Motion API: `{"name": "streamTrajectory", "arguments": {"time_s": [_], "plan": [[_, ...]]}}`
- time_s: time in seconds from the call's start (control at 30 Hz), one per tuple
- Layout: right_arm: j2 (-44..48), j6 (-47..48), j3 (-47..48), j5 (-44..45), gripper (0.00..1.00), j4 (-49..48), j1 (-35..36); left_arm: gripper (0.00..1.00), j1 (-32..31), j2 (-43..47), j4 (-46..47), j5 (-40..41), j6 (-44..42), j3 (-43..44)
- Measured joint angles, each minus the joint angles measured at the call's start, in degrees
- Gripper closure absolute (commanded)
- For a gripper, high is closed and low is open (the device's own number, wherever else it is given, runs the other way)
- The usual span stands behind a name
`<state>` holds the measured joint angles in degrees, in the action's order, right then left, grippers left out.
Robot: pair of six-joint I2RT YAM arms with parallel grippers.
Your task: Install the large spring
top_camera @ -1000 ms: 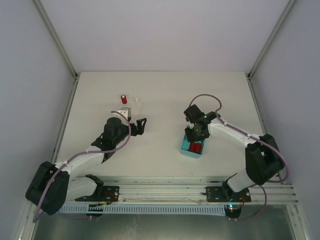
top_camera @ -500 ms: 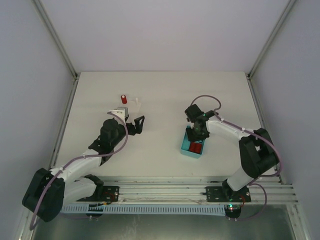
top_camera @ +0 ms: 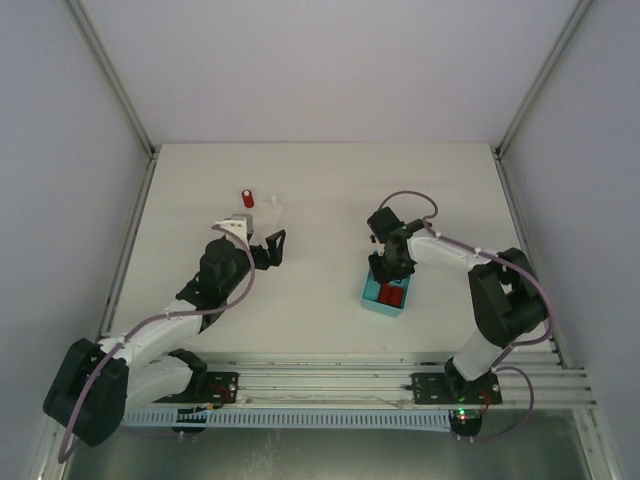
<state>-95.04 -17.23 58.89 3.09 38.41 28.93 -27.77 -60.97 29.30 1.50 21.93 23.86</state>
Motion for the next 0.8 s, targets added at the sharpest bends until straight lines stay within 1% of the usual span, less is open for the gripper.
{"name": "streamTrajectory", "arguments": {"time_s": [0.1, 0.2, 0.37, 0.47, 0.67, 0.8], "plan": [[-0.42, 0.33, 0.26, -0.13, 0.65, -0.17, 0.0, 0.01, 0.0, 0.7, -0.11, 2.32, 0.7, -0.85], [-0.9, 0.61, 0.31, -0.35, 0.6, -0.39, 0.0, 0.01, 0.0, 1.16, -0.42, 4.5, 1.57, -1.46], [-2.8, 0.83, 0.31, 0.07, 0.59, -0.57, -0.07, 0.01, 0.0, 2.78, -0.33, 7.13, 3.04, -2.45], [-3.06, 0.94, 0.31, 0.2, 0.65, -0.55, -0.11, 0.01, 0.0, 3.43, -0.42, 8.22, 3.78, -2.97], [-2.86, 1.22, 0.28, 0.42, 0.82, -0.63, -0.11, 0.01, 0.0, 4.39, -0.61, 10.16, 5.46, -3.78], [-0.44, 1.86, 0.17, 0.96, 0.88, -0.5, -0.11, 0.01, 0.0, 5.25, -0.63, 10.97, 6.19, -4.98]]}}
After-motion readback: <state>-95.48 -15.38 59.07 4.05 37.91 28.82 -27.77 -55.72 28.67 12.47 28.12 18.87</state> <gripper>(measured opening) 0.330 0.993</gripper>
